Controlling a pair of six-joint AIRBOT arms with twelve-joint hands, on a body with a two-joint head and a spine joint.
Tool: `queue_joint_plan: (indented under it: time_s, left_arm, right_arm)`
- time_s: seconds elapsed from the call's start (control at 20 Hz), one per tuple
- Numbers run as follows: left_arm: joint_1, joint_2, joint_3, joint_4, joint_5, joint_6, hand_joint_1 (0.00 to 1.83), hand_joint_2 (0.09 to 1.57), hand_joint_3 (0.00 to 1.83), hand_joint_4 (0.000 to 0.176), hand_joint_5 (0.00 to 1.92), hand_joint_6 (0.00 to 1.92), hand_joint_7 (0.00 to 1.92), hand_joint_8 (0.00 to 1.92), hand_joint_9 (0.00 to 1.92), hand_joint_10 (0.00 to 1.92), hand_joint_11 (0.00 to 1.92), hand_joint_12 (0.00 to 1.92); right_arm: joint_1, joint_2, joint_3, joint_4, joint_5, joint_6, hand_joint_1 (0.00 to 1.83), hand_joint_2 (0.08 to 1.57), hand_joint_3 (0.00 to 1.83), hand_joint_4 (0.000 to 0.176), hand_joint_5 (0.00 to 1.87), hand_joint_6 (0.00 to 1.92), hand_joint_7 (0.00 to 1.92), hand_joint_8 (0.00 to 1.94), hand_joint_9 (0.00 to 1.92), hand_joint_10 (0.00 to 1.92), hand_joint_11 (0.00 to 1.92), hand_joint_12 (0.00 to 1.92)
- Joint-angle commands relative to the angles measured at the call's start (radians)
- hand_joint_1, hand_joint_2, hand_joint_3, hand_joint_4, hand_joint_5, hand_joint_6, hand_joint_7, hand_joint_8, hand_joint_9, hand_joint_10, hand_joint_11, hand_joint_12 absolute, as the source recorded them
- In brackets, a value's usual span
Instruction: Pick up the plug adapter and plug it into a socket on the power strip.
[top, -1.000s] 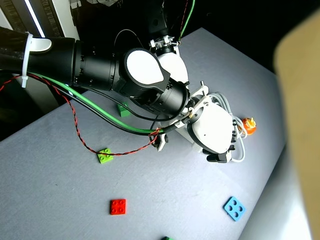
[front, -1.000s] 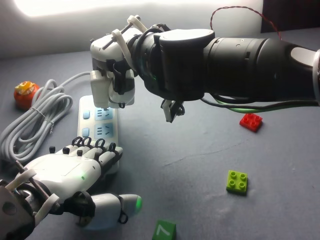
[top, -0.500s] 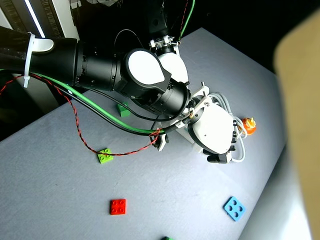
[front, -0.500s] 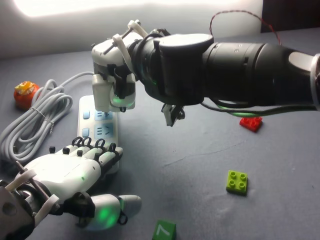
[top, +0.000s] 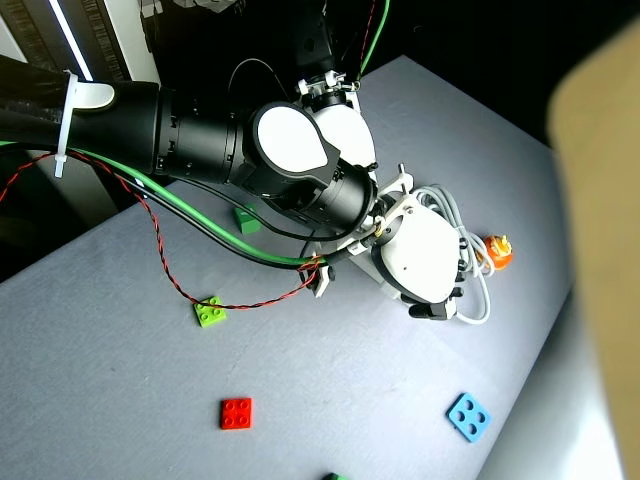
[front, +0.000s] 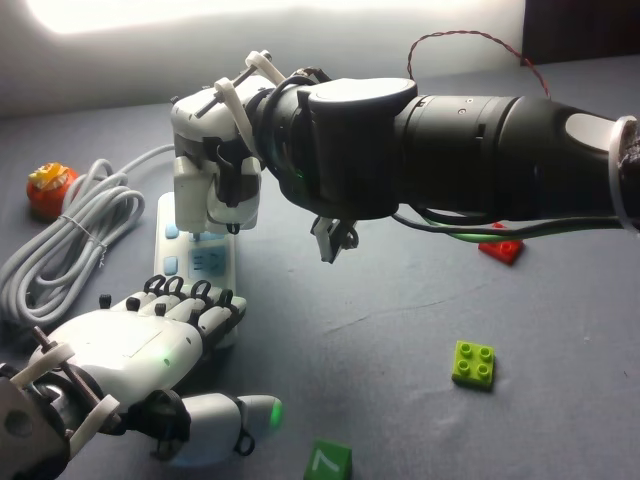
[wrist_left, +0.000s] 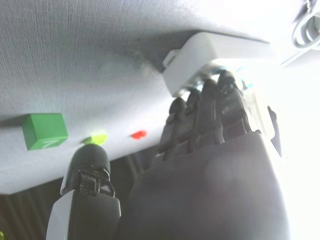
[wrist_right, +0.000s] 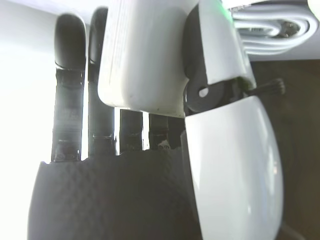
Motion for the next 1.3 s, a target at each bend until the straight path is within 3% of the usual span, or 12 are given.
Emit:
queue_joint_plan:
  time_s: [0.0, 1.25]
  left_arm:
    - [0.009, -0.006, -0.014, -0.003, 0.07, -0.002, 0.0, 1.22, 0.0, 0.0, 0.02, 0.01, 0.06, 0.0, 0.05, 0.0, 0.01, 0.01]
    - [0.014, -0.006, -0.012, -0.003, 0.085, 0.011, 0.0, 1.23, 0.0, 0.0, 0.02, 0.01, 0.05, 0.0, 0.03, 0.0, 0.0, 0.0]
  right_arm:
    - [-0.004, -0.002, 0.001, -0.028, 0.022, -0.004, 1.38, 1.09, 0.0, 0.0, 0.94, 0.96, 1.09, 0.89, 0.91, 1.13, 0.63, 1.26]
    - [0.028, -0.004, 0.036, -0.028, 0.029, -0.04, 1.38, 1.09, 0.0, 0.0, 0.94, 0.99, 1.09, 0.88, 0.91, 1.11, 0.6, 1.26]
